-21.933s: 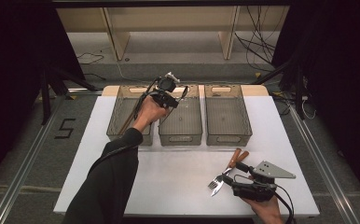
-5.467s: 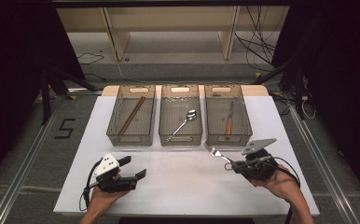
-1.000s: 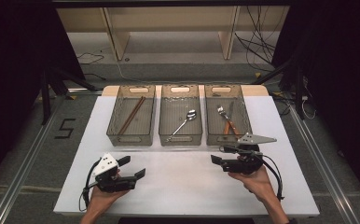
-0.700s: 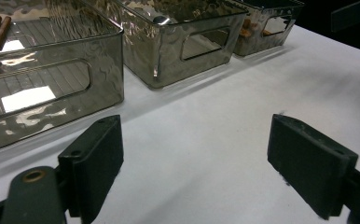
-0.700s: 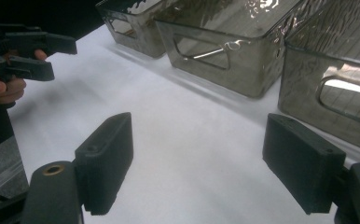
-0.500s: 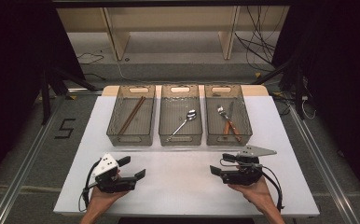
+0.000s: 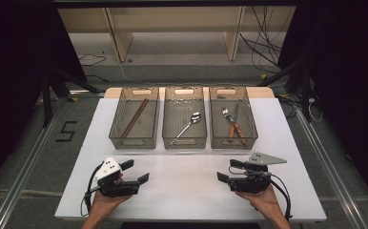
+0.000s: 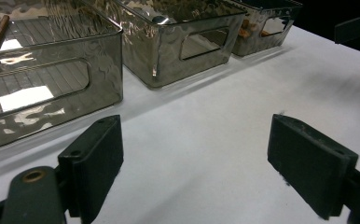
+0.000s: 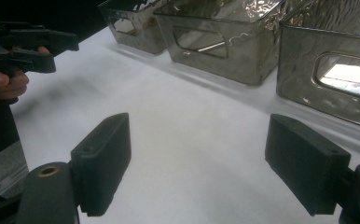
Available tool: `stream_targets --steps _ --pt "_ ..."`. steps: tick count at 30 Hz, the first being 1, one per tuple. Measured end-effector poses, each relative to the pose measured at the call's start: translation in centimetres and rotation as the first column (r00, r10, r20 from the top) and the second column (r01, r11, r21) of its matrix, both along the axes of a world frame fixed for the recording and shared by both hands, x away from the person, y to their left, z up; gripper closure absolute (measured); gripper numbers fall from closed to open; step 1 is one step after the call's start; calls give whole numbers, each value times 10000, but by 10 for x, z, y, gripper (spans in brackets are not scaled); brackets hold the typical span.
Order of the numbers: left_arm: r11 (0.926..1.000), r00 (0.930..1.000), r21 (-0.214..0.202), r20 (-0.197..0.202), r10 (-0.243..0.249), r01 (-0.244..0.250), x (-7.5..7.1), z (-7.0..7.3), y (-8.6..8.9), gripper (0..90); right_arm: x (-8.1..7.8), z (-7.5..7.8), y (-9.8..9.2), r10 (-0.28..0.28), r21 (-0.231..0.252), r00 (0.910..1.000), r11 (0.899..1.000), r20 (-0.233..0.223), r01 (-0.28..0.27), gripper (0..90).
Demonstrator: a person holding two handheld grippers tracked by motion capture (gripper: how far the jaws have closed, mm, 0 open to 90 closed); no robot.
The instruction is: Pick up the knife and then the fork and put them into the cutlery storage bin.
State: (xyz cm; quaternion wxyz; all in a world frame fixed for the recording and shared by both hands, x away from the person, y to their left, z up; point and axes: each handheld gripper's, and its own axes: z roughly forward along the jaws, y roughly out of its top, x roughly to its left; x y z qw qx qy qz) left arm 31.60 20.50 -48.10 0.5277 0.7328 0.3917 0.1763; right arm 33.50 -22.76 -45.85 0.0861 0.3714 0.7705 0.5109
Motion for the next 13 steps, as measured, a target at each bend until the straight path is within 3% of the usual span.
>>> stream_targets --steps 13 --pt "10000 10000 23 0 -6 6 0 0 0 178 0 0 -2 -85 -6 9999 10000 57 85 231"
